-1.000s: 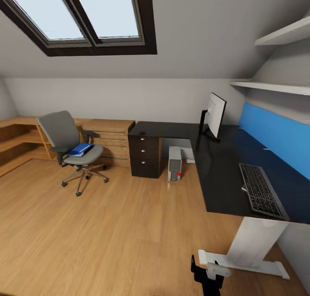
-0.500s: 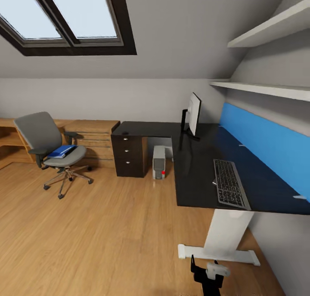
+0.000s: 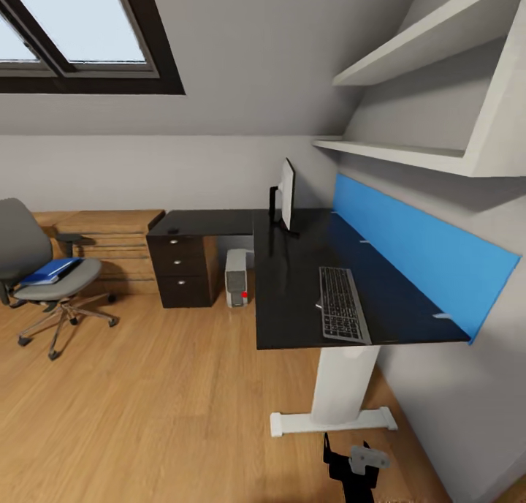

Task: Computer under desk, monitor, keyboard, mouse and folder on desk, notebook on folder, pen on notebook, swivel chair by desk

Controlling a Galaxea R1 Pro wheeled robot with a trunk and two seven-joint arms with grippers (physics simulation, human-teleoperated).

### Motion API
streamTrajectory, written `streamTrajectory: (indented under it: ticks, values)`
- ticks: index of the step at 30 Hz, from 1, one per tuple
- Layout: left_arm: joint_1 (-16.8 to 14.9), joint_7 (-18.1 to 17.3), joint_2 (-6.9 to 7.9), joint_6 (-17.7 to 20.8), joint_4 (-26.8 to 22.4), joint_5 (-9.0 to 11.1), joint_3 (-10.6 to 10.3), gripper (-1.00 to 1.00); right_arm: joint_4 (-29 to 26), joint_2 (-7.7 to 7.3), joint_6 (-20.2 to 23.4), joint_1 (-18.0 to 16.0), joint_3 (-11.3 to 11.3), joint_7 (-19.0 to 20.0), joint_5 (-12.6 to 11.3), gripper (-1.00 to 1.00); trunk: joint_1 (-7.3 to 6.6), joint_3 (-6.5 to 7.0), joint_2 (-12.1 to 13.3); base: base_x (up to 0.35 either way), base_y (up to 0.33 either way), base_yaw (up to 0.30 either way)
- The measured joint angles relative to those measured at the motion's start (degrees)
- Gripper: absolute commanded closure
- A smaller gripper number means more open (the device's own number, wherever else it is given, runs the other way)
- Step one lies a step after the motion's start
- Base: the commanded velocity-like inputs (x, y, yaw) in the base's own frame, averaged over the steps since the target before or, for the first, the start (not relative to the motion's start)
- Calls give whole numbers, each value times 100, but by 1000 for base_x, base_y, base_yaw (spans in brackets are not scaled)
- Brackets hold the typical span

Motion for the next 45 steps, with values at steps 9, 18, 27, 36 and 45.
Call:
streamTrajectory:
  ticks: [9, 18, 27, 36, 45]
  values:
    - [1, 48, -5, -8, -13, 19, 32, -100, 0, -2, 2, -1, -4, -4, 2, -100, -198, 167, 361, 0, -4, -77]
    - [2, 978, -121, -684, -42, 17, 92, -100, 0, -3, 2, -2, -4, -5, 3, -100, -395, 329, 722, 0, 0, -6]
    - [1, 1454, -199, -825, -43, 8, 85, -100, 0, 11, 2, -2, -4, -22, -5, -100, -592, 491, 1084, -42, -37, 0]
    - [3, 1483, -210, -778, -44, -13, 72, -100, 0, 15, 2, 0, -4, -23, -6, -100, -789, 649, 1445, -191, -244, 63]
    - [2, 1483, -216, -773, -43, -15, 70, -100, 0, 16, 2, 0, -4, -27, -6, -100, -987, 771, 1806, -183, -282, 154]
